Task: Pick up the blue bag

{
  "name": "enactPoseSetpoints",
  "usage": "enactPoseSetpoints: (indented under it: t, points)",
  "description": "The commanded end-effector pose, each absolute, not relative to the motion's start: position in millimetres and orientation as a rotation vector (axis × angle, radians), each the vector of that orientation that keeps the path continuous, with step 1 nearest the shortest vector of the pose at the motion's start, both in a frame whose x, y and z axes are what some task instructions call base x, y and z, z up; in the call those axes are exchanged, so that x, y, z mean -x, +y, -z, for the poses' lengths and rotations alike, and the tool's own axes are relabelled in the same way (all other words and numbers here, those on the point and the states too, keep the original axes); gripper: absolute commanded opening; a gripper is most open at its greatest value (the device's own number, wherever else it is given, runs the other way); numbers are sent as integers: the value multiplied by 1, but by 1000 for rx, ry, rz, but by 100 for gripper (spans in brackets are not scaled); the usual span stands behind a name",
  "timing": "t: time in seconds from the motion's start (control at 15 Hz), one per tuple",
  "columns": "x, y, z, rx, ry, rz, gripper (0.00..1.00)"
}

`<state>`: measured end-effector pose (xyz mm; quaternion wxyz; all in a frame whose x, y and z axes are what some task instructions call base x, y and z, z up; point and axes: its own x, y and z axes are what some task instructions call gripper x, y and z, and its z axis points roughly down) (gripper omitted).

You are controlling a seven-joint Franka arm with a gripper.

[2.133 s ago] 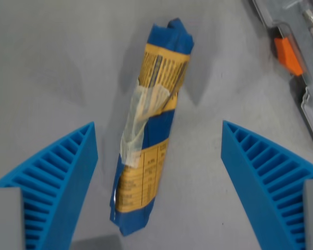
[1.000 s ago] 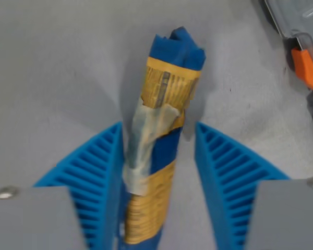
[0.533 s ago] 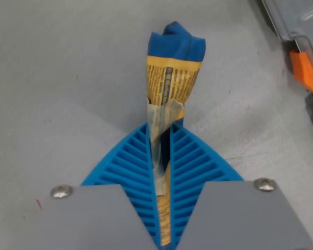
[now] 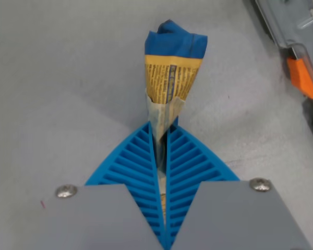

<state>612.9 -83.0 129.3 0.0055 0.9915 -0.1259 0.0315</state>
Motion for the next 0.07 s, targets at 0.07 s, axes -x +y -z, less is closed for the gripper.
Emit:
enactPoseSetpoints:
  t: [0.07]
  points:
    - [-610, -84, -156, -3123, -429, -54, 0]
